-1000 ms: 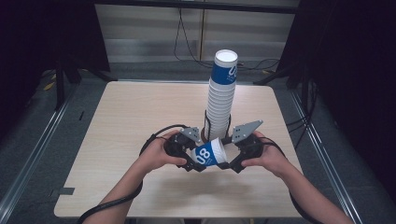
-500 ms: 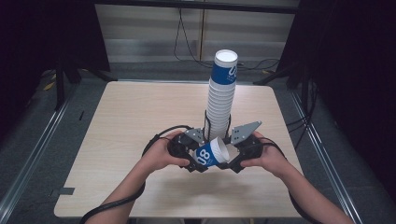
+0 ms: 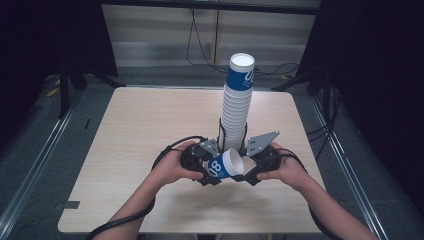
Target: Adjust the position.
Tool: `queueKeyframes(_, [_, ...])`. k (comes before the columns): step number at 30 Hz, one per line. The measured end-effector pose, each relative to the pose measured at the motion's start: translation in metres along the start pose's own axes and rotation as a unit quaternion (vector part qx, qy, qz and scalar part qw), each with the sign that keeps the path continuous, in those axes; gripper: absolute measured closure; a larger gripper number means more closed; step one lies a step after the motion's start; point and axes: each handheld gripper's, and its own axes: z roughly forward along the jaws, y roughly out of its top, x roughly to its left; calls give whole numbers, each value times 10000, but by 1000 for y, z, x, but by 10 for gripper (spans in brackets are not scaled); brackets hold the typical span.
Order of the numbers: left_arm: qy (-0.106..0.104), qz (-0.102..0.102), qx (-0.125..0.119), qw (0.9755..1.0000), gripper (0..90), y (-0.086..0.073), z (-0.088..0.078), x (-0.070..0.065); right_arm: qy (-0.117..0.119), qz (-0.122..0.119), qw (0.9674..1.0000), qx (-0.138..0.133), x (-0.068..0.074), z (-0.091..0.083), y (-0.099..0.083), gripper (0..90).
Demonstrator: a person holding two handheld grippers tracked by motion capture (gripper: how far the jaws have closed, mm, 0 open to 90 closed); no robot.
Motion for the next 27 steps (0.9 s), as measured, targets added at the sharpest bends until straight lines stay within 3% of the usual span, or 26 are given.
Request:
queueKeyframes(7, [76,-3,79,9999,223,-1,1,-2,4,14,10000,53,-1,0,-2,218])
queueKeyframes(27, [46,-44,71,10000,230,-1,3,-1,-65,43,9998,181,-1,2,-10,224])
